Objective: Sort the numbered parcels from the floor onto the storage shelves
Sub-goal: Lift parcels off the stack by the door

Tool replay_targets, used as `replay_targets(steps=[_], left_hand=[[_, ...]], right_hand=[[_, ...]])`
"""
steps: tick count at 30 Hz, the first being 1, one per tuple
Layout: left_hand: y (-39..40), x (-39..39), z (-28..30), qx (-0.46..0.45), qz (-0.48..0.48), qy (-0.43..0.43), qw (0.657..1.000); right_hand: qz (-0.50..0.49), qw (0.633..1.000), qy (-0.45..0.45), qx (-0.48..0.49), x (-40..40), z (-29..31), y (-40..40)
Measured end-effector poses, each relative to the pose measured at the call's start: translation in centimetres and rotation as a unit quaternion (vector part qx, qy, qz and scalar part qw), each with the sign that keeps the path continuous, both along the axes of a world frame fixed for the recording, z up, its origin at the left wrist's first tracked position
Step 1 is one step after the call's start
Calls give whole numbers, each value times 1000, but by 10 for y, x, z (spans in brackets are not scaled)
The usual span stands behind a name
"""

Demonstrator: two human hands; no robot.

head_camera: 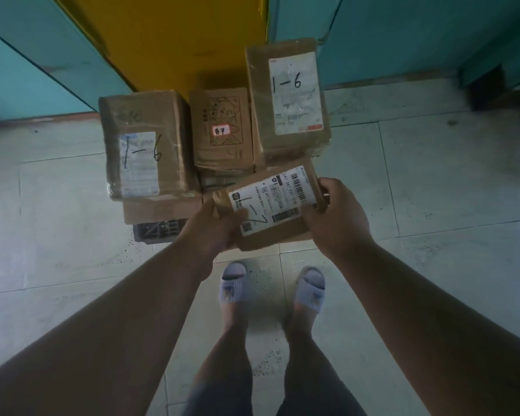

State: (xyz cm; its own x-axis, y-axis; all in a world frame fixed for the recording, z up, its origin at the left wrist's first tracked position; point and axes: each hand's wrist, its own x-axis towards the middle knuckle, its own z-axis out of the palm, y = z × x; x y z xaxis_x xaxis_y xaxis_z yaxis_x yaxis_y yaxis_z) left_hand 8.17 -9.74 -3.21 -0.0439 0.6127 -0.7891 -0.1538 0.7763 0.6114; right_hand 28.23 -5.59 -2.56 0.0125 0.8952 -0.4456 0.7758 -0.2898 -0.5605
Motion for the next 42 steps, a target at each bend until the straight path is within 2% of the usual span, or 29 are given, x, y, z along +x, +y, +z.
replay_targets(steps=[4, 6, 8, 14, 16, 20, 24, 28, 33, 37, 42], left_hand=[[-45, -5, 41, -35, 88, -78, 992], [-65, 1, 71, -51, 146, -92, 984], [-80, 10, 103, -44, 153, -93, 983], [-73, 33, 191, 62, 97, -90, 989], [-61, 36, 219, 117, 30, -93, 988], [-39, 42, 265, 161, -97, -83, 979], [-20, 55, 297, 177, -148, -79, 970], [-12, 80, 310, 170, -180, -100, 964], [-14, 131, 320, 186, -263, -95, 942], [-15, 196, 326, 215, -310, -60, 924], [-14, 318, 325, 240, -367, -63, 896]], right_hand=[[22, 999, 35, 3, 3, 51, -17], [43, 998, 45, 25, 8, 86, -21], [70, 995, 51, 53, 11, 126, -19], [131, 975, 68, 167, 28, 258, -3], [127, 970, 69, 194, 37, 298, 0], [66, 968, 47, 239, 52, 354, -4], [6, 964, 33, 263, 62, 383, -17], [-58, 966, 28, 252, 84, 391, -28], [-143, 963, 35, 226, 137, 395, -52], [-208, 950, 19, 233, 199, 406, -83], [-290, 920, 36, 260, 310, 415, -124]])
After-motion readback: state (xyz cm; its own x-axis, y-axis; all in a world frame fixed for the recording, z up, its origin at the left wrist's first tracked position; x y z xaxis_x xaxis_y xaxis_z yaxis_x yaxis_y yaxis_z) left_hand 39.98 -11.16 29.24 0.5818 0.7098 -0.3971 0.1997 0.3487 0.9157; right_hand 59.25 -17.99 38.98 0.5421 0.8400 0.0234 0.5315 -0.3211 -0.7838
